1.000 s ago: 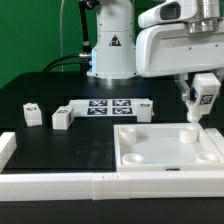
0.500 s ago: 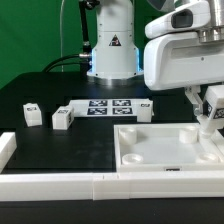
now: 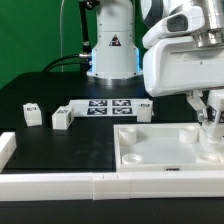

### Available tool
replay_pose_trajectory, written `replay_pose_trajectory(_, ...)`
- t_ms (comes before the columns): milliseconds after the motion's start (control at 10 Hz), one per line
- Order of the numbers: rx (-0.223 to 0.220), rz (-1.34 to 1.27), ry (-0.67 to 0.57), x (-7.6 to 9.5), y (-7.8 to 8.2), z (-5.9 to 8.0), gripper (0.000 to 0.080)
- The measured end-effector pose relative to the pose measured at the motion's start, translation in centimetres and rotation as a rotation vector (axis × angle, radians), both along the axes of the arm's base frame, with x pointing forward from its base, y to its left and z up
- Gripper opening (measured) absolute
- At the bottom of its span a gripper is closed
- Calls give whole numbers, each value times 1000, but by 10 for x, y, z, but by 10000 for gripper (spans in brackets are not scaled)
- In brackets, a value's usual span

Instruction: Assemble one leg

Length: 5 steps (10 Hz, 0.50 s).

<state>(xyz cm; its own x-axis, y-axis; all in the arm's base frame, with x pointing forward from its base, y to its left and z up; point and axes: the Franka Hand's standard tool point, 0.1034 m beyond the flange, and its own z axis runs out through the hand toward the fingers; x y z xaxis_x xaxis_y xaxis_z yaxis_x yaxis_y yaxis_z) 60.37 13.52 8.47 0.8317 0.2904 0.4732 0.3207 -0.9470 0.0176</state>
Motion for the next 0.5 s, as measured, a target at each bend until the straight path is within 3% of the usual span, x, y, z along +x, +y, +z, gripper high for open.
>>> replay_pose_trajectory(500,-14,20,-13,16,-6,-9,290)
